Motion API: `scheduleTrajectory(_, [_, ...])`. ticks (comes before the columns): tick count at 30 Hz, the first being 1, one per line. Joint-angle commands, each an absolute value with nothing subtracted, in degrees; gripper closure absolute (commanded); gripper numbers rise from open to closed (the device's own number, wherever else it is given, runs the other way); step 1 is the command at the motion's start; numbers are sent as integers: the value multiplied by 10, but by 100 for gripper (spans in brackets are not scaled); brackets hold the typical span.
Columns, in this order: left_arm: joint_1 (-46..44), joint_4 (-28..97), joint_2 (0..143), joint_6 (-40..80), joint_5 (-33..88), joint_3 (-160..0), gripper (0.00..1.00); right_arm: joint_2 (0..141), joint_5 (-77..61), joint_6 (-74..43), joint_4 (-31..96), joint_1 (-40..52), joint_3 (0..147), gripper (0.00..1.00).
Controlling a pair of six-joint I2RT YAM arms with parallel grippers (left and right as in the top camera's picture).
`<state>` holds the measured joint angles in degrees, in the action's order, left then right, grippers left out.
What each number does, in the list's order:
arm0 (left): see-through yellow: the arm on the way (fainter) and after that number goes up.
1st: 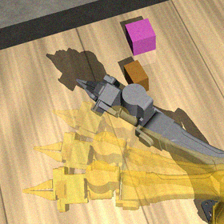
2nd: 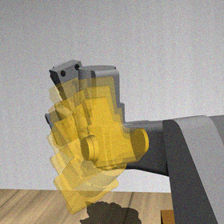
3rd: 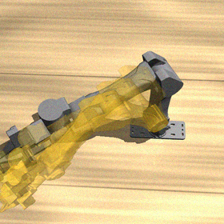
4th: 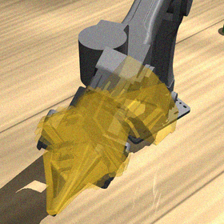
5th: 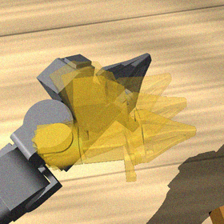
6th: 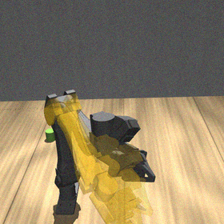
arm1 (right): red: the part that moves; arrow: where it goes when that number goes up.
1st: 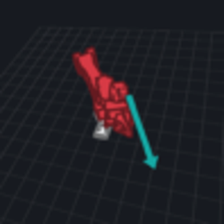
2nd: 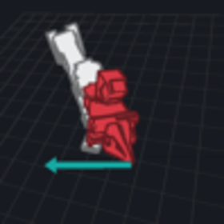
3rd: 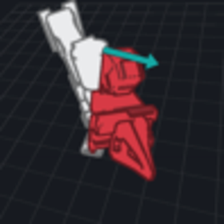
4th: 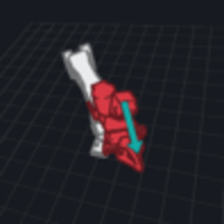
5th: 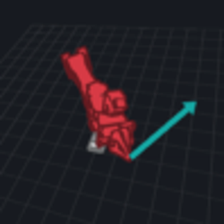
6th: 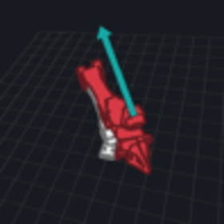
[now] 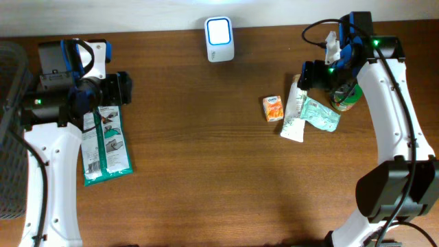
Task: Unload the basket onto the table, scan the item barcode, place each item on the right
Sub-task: 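Carry the tissue pack right and drop it beside the tube, then grasp the green 3M gloves package with the left gripper and slide it right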
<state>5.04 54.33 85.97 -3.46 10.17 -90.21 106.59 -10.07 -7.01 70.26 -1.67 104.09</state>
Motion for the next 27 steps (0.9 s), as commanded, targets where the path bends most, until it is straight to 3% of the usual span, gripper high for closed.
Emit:
scheduleTrajectory(1, [50, 556, 894, 49, 60, -853, 69, 1061, -106, -62, 701, -13, 1048, 14])
scheduleTrajectory(5, [50, 521, 914, 98, -5, -772, 76, 1061, -105, -62, 701, -13, 1048, 13])
scheduleTrajectory(16, [89, 236, 949, 72, -143, -580, 73, 1061, -105, -62, 701, -13, 1048, 13])
scheduleTrajectory(21, [105, 145, 1007, -10, -145, -571, 67, 1061, -105, -62, 703, -13, 1048, 13])
scheduleTrajectory(27, [110, 90, 1048, -23, -257, -571, 59, 1061, -100, -62, 711, -13, 1048, 13])
